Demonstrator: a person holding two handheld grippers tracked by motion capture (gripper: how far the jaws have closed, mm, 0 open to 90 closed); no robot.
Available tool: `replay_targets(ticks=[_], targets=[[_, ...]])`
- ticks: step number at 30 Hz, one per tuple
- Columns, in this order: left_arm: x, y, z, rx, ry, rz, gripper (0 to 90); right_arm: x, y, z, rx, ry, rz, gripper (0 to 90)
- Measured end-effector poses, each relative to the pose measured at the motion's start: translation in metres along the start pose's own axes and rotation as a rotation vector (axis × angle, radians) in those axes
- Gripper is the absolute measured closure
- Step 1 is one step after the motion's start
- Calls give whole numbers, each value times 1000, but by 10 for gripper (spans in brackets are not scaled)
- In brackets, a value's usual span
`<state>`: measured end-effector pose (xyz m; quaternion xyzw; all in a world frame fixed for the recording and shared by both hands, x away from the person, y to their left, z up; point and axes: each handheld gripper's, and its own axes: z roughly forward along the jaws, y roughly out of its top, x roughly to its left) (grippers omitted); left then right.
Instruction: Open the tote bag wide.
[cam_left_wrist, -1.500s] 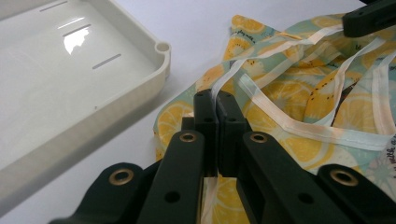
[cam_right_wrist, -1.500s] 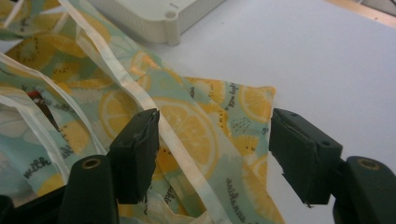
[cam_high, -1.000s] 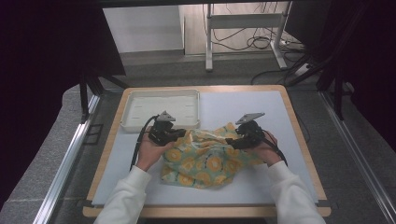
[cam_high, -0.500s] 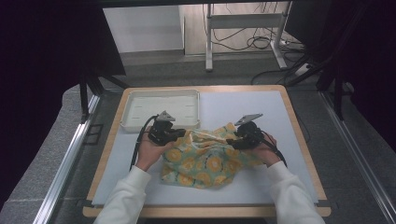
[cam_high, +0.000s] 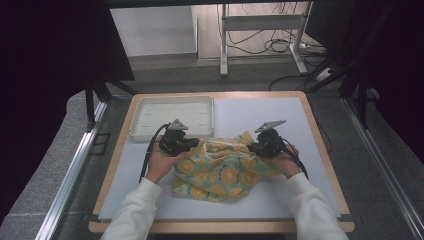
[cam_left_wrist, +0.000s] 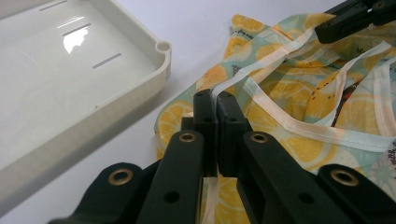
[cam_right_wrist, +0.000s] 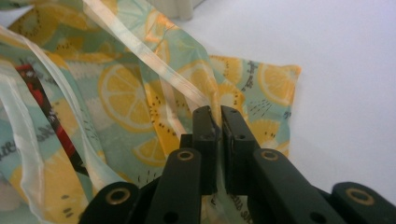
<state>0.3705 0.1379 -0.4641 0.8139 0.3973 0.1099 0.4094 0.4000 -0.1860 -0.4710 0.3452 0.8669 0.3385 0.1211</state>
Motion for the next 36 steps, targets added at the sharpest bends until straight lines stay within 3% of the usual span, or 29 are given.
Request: replay_targets(ticks=[12, 36], targets=[[0, 1, -2, -11, -3, 1, 893, -1, 3, -13, -97, -6, 19, 880], [-1, 2, -13, -45, -19, -2, 896, 0, 5, -21, -152, -7, 12, 880]])
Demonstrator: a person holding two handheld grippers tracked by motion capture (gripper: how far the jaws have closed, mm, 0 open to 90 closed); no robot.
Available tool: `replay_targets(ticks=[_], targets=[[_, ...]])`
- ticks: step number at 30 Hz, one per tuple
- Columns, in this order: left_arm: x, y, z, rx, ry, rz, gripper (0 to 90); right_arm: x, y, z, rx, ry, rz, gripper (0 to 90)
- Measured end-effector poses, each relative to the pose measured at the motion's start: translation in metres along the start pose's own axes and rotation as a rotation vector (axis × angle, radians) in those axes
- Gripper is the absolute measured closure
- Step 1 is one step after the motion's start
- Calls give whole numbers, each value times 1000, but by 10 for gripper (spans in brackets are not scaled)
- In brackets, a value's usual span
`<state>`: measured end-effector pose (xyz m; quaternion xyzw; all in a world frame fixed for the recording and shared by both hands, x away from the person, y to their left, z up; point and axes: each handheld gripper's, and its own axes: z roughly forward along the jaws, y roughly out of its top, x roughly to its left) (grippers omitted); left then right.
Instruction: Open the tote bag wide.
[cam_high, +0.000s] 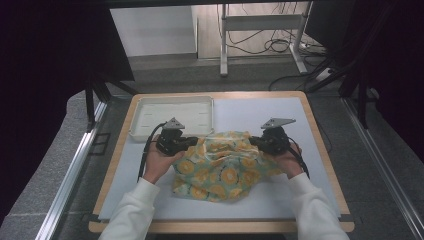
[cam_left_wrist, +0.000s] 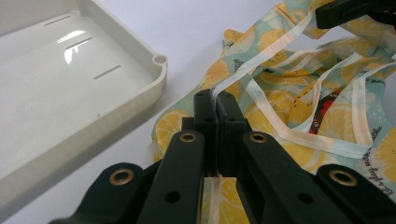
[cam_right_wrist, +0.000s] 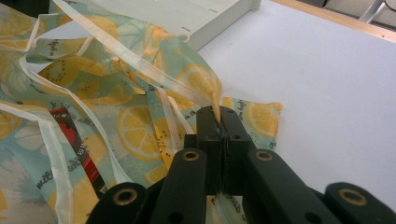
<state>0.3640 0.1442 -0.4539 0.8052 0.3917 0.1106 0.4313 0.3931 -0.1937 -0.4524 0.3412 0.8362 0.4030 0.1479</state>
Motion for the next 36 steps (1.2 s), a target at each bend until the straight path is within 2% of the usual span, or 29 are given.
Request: replay_targets(ticks=[17, 25, 36], targets=[[-3, -2, -9, -21, -24, -16, 896, 4, 2, -8, -21, 12, 1, 880], [-8, -8, -21, -31, -46, -22, 896, 15, 4, -19, -49, 19, -19, 880], [-11, -18, -31, -38, -41, -24, 897, 28, 4, -28, -66, 42, -39, 879]])
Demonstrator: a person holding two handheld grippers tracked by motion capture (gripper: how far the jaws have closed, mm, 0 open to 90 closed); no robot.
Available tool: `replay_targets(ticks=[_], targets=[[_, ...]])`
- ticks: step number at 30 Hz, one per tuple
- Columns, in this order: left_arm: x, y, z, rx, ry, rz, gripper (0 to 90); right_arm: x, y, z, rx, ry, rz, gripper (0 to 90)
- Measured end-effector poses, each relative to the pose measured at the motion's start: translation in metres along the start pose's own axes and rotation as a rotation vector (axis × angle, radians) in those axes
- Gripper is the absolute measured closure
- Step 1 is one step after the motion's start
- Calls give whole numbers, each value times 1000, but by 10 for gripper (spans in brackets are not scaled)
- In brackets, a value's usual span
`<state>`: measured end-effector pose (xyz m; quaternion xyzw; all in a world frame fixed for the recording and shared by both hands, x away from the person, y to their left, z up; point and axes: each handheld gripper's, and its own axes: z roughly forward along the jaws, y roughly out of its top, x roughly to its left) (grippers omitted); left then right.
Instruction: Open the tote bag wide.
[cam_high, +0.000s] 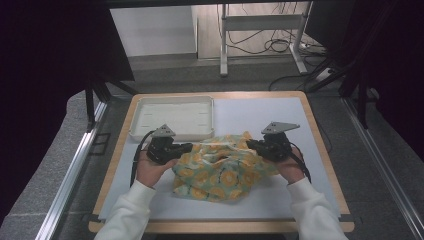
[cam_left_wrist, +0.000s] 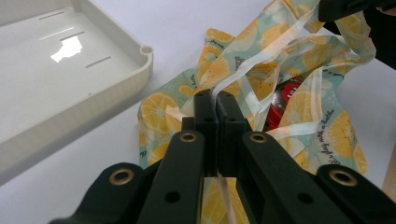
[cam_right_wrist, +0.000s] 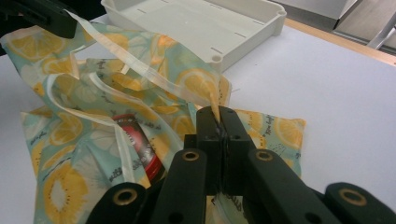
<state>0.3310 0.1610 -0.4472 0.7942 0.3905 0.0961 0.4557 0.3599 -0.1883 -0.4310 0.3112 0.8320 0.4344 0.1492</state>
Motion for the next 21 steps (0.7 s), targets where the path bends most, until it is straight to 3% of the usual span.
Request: replay_targets(ticks=[12, 21], targets=[[-7, -4, -6, -18, -26, 3, 897, 6, -5, -8, -7, 11, 1, 879], [-19, -8, -12, -35, -38, 32, 898, 14, -12, -18, -13, 25, 4, 879]])
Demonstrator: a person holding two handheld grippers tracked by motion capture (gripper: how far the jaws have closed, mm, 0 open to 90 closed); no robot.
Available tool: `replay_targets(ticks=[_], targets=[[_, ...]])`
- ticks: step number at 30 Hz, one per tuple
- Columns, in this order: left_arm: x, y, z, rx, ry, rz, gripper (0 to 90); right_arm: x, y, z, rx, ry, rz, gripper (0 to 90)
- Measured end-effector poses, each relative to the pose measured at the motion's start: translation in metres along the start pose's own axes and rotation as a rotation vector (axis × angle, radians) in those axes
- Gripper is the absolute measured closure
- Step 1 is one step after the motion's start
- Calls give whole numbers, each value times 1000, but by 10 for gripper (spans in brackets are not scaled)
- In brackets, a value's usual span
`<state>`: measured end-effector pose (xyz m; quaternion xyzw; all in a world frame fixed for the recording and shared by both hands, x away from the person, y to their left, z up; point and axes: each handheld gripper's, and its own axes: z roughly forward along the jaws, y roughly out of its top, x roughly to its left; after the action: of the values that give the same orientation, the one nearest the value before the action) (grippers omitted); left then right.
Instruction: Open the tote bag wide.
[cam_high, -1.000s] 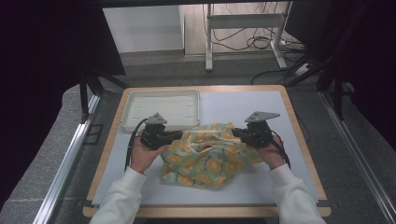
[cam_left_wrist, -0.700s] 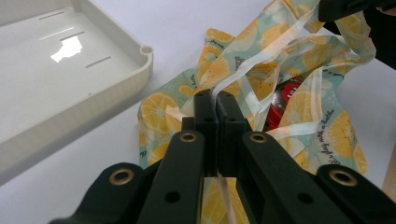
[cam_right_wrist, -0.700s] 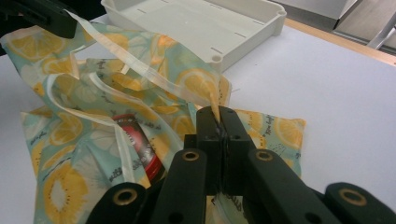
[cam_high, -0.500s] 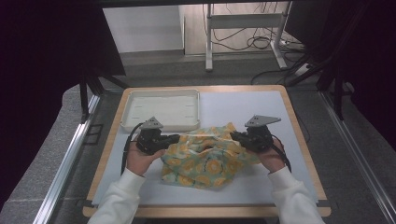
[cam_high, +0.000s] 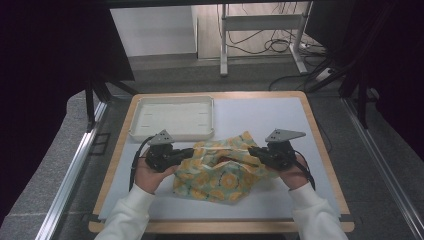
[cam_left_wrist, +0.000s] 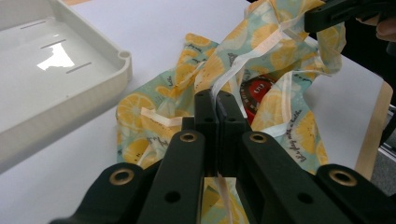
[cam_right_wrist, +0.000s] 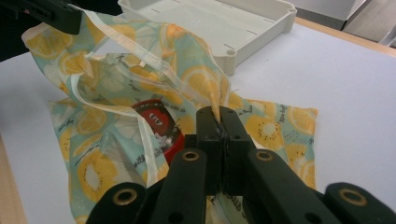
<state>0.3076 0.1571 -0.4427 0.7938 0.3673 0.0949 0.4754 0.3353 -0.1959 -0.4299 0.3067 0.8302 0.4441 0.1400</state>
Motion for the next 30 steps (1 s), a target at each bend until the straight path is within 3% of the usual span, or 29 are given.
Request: replay_targets(ticks=[9, 30], targets=[[-8, -7, -6, -6, -13, 16, 898, 6, -9, -9, -3, 26, 12, 879], [-19, -28, -8, -1, -24, 36, 900, 18, -27, -8, 40, 67, 15, 878]])
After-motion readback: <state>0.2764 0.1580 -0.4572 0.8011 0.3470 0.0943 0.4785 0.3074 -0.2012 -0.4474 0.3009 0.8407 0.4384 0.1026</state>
